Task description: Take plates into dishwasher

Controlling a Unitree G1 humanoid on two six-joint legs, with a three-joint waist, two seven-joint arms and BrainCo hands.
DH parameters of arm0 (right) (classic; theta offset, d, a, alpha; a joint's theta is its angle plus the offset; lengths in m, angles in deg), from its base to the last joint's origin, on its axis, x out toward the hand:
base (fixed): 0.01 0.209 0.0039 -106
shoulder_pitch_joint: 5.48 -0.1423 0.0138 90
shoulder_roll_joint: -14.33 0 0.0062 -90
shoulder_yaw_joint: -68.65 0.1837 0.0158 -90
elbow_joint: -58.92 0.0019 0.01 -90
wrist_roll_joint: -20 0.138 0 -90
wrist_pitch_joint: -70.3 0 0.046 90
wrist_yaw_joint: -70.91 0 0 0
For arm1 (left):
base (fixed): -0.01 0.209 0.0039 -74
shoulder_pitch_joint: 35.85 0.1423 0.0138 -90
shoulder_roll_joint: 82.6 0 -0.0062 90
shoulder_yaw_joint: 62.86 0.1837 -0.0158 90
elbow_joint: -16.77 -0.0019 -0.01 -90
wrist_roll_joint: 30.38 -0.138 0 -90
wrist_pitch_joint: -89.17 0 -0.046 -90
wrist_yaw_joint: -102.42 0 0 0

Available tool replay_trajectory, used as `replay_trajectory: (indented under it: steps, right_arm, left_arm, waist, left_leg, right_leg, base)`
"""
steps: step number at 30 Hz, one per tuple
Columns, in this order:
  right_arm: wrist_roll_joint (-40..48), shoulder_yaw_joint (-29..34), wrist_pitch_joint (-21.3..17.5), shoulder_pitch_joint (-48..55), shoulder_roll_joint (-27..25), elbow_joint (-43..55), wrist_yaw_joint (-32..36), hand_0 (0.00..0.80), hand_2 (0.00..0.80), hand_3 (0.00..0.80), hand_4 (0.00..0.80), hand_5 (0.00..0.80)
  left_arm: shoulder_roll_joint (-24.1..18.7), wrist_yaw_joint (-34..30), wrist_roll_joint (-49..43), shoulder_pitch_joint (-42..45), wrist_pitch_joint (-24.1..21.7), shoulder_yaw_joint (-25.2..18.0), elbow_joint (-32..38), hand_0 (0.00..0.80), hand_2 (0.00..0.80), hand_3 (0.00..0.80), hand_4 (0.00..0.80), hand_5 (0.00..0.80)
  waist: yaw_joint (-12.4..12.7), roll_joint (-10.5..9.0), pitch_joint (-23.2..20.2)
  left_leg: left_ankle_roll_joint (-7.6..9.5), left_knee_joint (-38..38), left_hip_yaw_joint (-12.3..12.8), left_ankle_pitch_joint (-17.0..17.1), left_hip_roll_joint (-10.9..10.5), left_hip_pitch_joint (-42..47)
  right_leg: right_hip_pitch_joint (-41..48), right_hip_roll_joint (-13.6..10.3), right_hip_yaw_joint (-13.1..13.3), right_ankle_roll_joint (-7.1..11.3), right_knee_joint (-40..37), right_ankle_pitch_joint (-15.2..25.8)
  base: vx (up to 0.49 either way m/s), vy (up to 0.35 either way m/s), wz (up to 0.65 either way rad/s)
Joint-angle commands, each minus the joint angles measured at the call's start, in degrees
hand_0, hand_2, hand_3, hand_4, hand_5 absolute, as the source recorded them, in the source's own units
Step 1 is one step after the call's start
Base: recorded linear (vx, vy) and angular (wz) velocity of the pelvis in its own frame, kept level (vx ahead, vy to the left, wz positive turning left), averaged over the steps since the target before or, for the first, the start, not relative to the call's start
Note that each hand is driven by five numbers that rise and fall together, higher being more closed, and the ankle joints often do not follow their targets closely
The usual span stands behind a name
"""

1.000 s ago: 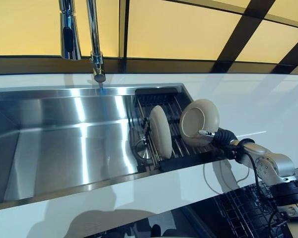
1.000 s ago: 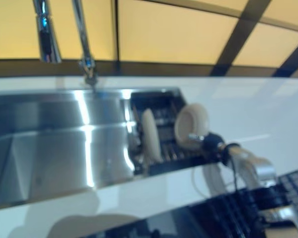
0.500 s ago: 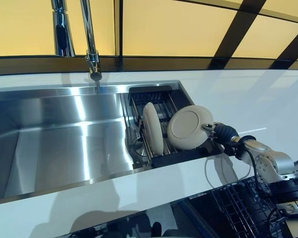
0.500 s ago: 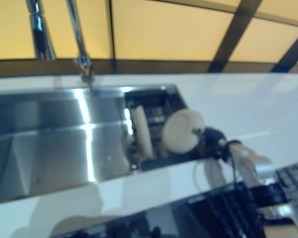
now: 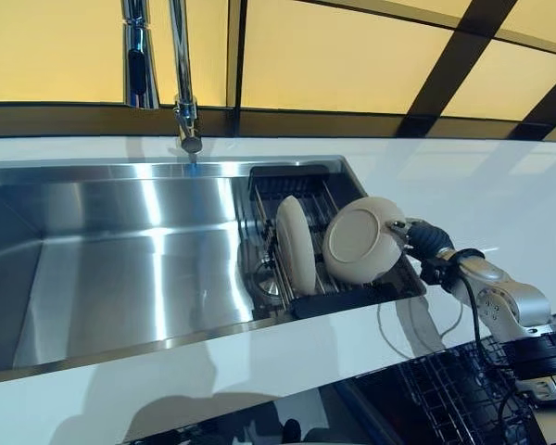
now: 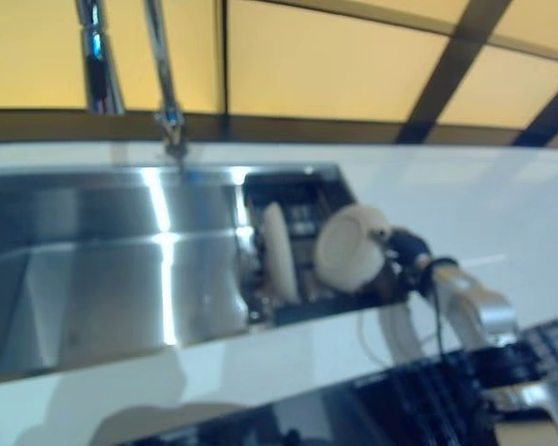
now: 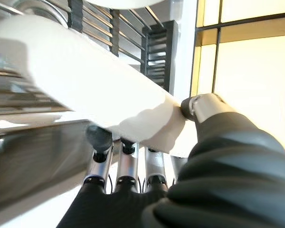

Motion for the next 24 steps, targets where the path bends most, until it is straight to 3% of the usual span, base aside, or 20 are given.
replay_trajectory:
  steps: [1, 5, 12, 24]
  right_arm:
    - [0.1, 4.3, -7.2, -6.0, -1.6, 2.8, -2.0, 0.800, 0.800, 0.800, 0.800, 0.800]
    - [-1.0, 5.0, -10.1, -7.1, -2.9, 4.9, -3.5, 0.800, 0.800, 0.800, 0.800, 0.800]
    - [-0.3, 6.4, -11.2, -8.0, -4.3, 8.3, -5.7, 0.800, 0.800, 0.800, 0.800, 0.800]
    - [2.4, 9.0, -16.8, -8.9, -6.3, 10.6, -11.2, 0.800, 0.800, 0.800, 0.800, 0.800]
  left_arm:
    - [-0.8, 1.7, -0.7, -5.7, -2.7, 0.2, -1.3, 0.000, 0.000, 0.000, 0.000, 0.000]
    - [-0.7, 1.7, -0.8, -5.6, -2.6, 0.4, -1.2, 0.000, 0.000, 0.000, 0.000, 0.000]
    - [-0.6, 1.8, -1.1, -5.2, -3.1, 0.4, -1.4, 0.000, 0.000, 0.000, 0.000, 0.000]
    - [-0.9, 1.6, -1.9, -4.6, -3.8, 0.8, -1.9, 0.000, 0.000, 0.000, 0.000, 0.000]
  waist:
    - [0.7, -0.10, -1.8]
    - [0.6, 0.00, -1.9]
    - [0.4, 0.26, -1.9]
    - [0.3, 0.36, -2.4]
  left_leg:
    - [1.02, 0.3, -0.2, -6.2, -0.6, 4.2]
    - [1.02, 0.3, -0.1, -6.3, -0.6, 4.4]
    - [1.17, 0.3, 0.0, -6.5, -0.8, 4.6]
    - [1.41, 0.3, 0.3, -6.9, -1.1, 4.9]
  right_leg:
    - [-2.0, -5.8, 1.2, 5.12, 3.0, 7.9]
    - [-1.9, -5.9, 1.3, 5.13, 3.1, 7.9]
    - [-2.1, -6.0, 1.5, 5.13, 3.4, 8.0]
    - [-1.8, -6.0, 1.7, 5.10, 3.3, 8.2]
  base:
    - [0.006, -0.005, -0.07]
    - [0.005, 0.000, -0.07]
    - [0.000, 0.000, 0.00]
    - [0.006, 0.003, 0.03]
